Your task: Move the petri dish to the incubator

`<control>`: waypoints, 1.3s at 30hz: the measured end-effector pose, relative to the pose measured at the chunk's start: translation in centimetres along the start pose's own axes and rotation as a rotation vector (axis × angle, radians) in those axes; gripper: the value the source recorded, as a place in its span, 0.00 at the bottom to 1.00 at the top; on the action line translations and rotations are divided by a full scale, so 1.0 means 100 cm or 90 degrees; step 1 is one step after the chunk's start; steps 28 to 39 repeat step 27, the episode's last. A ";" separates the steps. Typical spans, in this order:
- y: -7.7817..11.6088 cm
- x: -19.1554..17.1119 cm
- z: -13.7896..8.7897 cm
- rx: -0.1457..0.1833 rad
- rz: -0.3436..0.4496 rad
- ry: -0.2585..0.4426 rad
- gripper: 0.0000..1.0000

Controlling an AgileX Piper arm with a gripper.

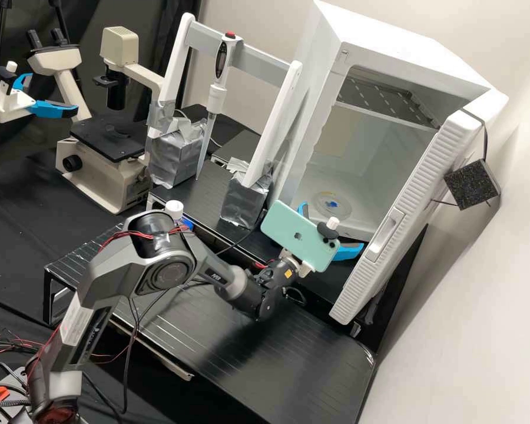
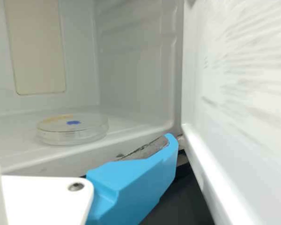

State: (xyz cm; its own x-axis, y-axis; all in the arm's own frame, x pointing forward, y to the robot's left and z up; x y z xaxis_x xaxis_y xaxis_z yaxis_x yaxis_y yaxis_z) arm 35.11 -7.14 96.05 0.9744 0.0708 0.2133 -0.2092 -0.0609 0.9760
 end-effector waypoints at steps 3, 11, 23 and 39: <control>0.003 -0.026 -0.003 0.003 0.020 0.008 1.00; -0.006 -0.107 -0.046 0.021 0.047 -0.020 1.00; -0.070 -0.161 -0.128 0.035 0.001 0.113 1.00; -0.083 -0.166 -0.138 0.062 -0.010 0.126 1.00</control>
